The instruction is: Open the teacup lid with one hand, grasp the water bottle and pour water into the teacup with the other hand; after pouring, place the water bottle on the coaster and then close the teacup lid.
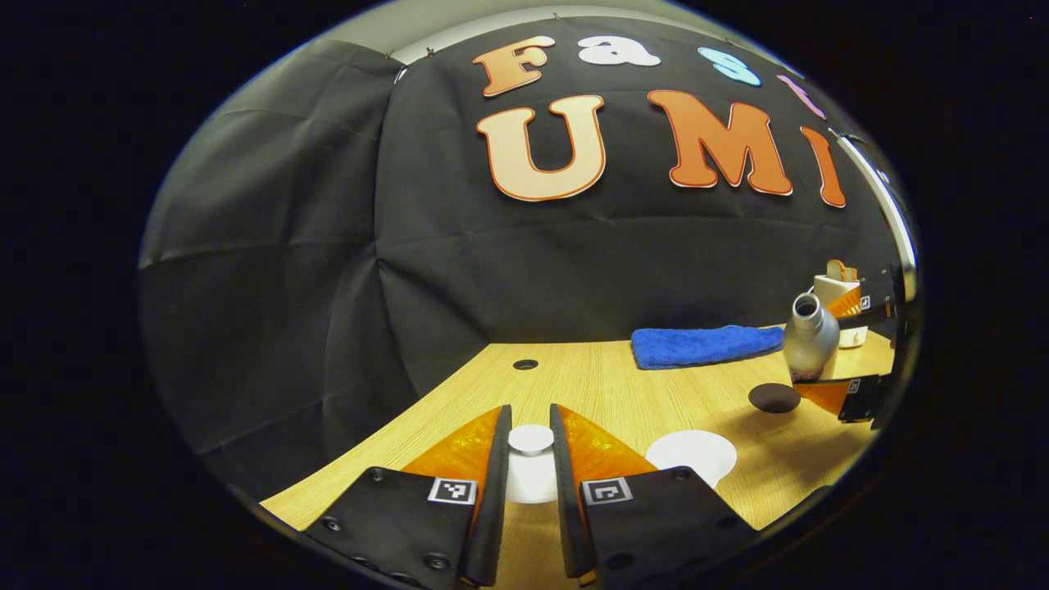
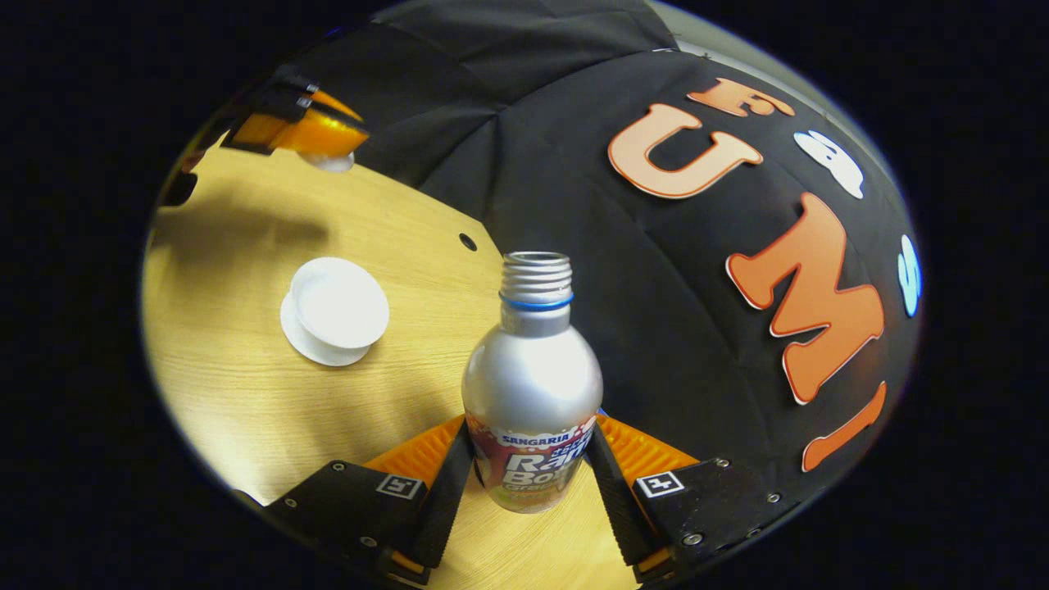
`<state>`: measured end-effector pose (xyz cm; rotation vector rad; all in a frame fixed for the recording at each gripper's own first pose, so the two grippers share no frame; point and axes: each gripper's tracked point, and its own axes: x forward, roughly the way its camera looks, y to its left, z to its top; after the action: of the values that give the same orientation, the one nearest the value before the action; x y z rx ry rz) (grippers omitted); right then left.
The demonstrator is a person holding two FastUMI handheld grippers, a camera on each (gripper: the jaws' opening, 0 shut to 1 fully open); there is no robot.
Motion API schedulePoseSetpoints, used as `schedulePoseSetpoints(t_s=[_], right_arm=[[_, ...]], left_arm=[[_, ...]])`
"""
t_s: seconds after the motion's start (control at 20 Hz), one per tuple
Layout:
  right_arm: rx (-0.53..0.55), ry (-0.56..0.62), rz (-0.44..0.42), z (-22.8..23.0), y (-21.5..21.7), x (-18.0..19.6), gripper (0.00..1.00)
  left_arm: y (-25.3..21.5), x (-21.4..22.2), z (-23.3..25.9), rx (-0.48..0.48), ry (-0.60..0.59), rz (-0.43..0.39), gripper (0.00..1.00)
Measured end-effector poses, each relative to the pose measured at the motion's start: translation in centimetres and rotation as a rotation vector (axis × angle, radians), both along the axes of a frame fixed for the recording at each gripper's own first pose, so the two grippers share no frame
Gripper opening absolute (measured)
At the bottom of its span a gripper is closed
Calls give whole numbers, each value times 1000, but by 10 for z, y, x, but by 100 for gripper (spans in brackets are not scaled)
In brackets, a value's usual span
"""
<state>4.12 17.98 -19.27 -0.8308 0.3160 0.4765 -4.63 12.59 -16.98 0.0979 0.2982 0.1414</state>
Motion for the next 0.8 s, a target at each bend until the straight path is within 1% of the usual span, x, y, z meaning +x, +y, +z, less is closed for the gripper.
schedulePoseSetpoints(t_s=[0.05,0.1,0.15,0.35,0.4,0.45,0.65,0.7,0.75,0.8], right_arm=[[-33,-7,11,-5,2,1,80],[-58,-31,16,-5,4,2,79],[-84,-66,9,-2,3,6,79],[-205,-147,73,-2,9,11,79],[-232,-171,83,-1,9,11,75],[-256,-188,92,-1,8,12,79],[-325,-248,115,3,8,18,79],[-339,-259,124,5,8,18,79],[-352,-276,135,8,9,19,79],[-364,-291,138,10,8,22,79]], left_arm=[[1,-1,-2,-1,5,3,33],[2,-3,-3,0,9,5,29],[3,-3,-2,-2,7,6,33],[10,-5,-3,-8,7,20,33],[12,-5,-2,-7,4,23,33],[14,-5,-2,-4,2,26,33],[16,-5,-2,2,2,30,33],[17,-5,-2,6,-1,33,29],[18,-5,-2,11,-1,34,29],[19,-5,-2,13,0,35,33]])
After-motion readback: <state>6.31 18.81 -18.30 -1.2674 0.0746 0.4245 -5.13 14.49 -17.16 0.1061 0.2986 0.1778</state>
